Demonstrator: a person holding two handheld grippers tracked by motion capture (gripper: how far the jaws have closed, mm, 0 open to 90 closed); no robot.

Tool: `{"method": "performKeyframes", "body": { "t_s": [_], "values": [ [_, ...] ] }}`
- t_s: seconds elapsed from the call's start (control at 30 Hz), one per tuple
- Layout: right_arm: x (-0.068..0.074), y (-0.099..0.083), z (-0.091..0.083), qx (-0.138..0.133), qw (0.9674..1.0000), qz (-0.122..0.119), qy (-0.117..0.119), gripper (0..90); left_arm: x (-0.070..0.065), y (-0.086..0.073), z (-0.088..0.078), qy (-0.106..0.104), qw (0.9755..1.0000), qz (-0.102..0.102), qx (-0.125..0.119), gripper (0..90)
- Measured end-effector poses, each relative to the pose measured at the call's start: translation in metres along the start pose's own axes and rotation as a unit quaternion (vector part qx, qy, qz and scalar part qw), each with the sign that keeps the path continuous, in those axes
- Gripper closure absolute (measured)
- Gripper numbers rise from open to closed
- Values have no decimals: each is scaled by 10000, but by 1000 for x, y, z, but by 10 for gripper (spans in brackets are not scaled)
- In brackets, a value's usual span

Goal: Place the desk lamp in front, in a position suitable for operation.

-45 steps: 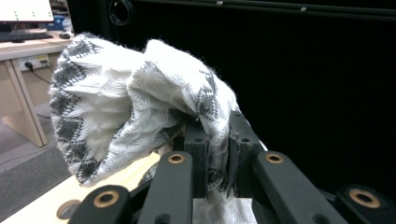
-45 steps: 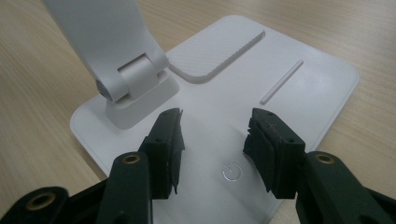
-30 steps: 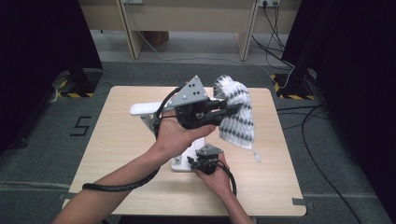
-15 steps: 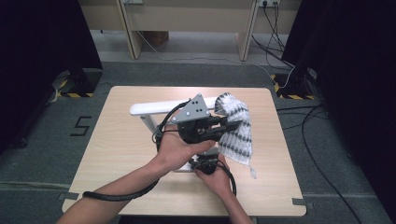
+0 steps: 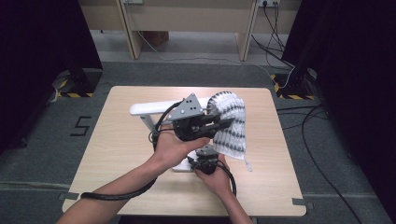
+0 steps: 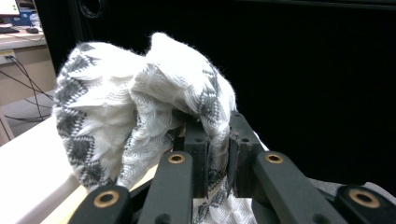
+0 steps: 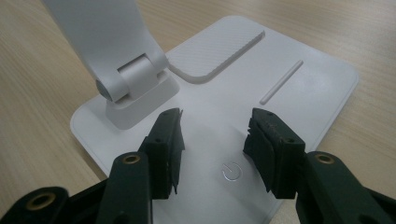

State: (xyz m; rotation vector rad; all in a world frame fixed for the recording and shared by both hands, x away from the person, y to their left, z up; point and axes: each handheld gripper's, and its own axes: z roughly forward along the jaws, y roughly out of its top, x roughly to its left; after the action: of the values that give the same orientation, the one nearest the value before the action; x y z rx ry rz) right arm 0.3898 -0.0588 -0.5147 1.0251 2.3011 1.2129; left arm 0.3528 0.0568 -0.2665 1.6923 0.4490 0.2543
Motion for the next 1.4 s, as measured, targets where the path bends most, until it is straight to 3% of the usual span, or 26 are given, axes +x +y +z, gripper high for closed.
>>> {"method": "performKeyframes", "body": {
  "t_s": [0.63, 1.4],
  "values": [
    [0, 0, 0, -6, 10000, -7, -9, 543, 17, -14, -31, 314, 9992, -235, -91, 806],
    [0, 0, 0, 5, 10000, 1, -1, 543, 28, -27, -57, 526, 9976, -426, -166, 807]
  ]
}}
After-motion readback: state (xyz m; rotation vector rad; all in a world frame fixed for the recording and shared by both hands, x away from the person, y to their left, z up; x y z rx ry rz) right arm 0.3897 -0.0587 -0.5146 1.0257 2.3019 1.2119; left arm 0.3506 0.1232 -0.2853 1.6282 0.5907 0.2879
